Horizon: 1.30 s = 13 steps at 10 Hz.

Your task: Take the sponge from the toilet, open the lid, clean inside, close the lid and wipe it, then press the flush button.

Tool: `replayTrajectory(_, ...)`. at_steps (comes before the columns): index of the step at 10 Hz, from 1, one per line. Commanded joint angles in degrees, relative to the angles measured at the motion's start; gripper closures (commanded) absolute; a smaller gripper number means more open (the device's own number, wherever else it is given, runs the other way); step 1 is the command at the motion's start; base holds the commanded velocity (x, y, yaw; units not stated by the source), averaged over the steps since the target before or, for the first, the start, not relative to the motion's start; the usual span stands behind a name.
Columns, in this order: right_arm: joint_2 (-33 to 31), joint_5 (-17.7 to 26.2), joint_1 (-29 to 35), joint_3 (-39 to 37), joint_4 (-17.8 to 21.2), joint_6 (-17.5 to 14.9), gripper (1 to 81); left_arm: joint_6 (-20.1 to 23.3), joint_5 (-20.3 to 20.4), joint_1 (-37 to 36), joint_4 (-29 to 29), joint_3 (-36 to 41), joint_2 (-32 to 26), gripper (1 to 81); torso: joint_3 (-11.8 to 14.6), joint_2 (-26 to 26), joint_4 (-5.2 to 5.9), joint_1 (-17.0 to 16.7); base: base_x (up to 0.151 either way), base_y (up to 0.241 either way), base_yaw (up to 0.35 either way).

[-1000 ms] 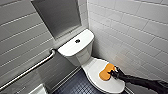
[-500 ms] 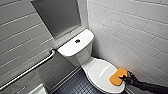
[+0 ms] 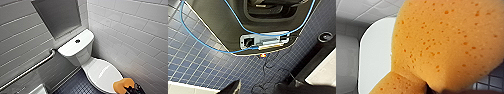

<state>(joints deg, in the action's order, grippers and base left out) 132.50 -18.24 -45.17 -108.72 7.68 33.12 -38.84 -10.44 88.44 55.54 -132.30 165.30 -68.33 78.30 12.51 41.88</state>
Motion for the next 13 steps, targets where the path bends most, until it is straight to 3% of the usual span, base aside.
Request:
replayTrajectory(1,-11.17,-1.09,-11.03,10.72,-0.38,-0.16,81.1,0.43,-3.54,1.08,0.09,1.08,-0.5,1.0,0.0,0.0,0.0,0.0,0.0,0.0,0.0)
replayTrajectory(2,-14.15,-1.89,-13.59,14.04,-0.73,-0.34,81.1,0.52,-3.54,0.81,0.18,1.69,-0.32,1.0,0.0,0.02,0.0,0.0,0.0,0.0,0.0)
replayTrajectory(5,-20.39,0.13,-19.4,23.44,-7.05,-0.43,81.1,0.96,-3.45,0.81,0.18,1.78,-0.23,1.0,0.0,0.04,0.0,0.0,0.0,0.0,0.0)
replayTrajectory(7,-27.25,-0.04,-18.45,34.44,-9.88,-0.69,81.1,1.05,-3.45,0.81,0.27,1.78,0.12,1.0,0.02,0.06,0.0,0.0,0.0,0.0,0.0)
replayTrajectory(8,-29.54,0.3,-14.85,37.79,-10.05,-0.87,81.1,1.05,-3.45,0.81,0.27,1.78,0.21,1.0,0.02,0.06,0.0,0.0,0.0,0.0,0.0)
replayTrajectory(10,-25.87,11.88,-2.56,36.41,-9.79,-0.78,81.1,1.05,-3.45,0.73,0.62,1.52,0.47,1.0,0.02,0.09,0.0,0.0,0.0,0.0,0.0)
replayTrajectory(13,-12.37,30.4,14.39,26.86,-9.7,-0.34,81.1,1.05,-3.37,0.73,0.53,1.52,0.47,1.0,0.02,0.09,0.0,0.0,0.0,0.0,0.0)
